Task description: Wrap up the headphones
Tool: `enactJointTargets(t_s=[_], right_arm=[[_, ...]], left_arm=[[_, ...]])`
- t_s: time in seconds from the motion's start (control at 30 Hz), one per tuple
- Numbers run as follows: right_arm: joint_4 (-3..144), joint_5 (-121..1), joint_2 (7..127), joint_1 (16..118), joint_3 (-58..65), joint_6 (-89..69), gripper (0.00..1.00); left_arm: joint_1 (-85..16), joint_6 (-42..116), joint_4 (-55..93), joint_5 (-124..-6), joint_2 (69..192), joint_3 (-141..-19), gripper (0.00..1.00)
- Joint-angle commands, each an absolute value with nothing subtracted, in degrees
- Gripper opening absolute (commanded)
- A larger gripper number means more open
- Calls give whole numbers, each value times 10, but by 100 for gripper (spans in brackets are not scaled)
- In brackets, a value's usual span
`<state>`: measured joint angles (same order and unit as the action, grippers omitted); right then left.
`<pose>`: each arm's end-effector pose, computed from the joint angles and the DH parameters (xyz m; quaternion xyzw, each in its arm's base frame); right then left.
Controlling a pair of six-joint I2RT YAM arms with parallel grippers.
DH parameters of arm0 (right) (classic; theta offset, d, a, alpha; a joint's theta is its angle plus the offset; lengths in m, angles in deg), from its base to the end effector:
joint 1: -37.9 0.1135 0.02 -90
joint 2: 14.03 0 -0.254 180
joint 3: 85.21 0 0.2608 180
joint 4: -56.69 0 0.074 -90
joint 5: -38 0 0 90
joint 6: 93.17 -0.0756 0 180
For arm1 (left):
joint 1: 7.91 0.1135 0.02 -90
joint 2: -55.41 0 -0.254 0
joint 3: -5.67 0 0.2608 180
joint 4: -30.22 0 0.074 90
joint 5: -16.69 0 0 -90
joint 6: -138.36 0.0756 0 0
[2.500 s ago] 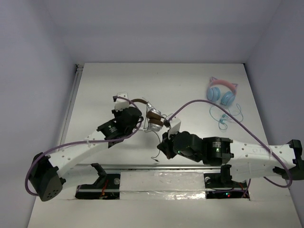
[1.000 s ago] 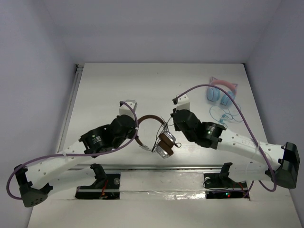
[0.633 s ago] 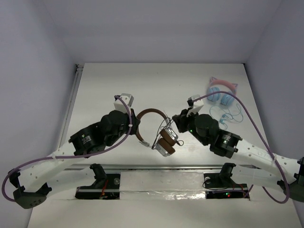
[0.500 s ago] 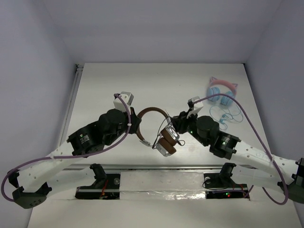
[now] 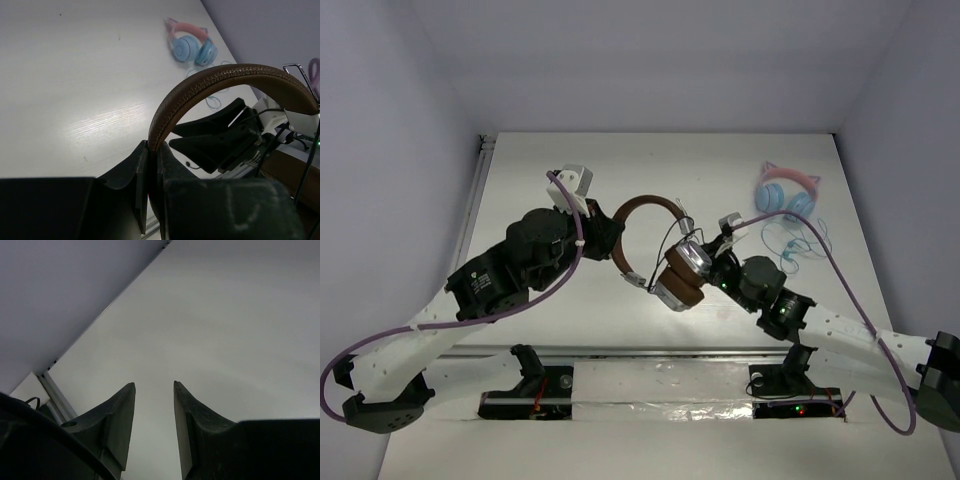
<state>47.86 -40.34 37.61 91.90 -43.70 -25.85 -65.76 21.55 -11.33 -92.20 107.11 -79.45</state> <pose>0.1694 0.2071 0.2634 -0.1237 0.7041 0.3744 0.5905 0.1401 -0.1769 0.4359 0.0958 0.7468 -0.3436 0.5613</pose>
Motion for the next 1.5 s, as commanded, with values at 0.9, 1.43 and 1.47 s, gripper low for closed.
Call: enactJointTargets(t_s=[0.9,1.43,1.47], right_arm=[[362,-408,341,917,-553,-389,43],[381,-429,364,917,-548,-423,4],[378,-436,367,917,-547,-431,1]], left_arm=[[-615,204,6,-948,1120,-871,0],[-582,187,42,-985,1121,-835,0],[-582,180,50,-995,1123,-827,0]])
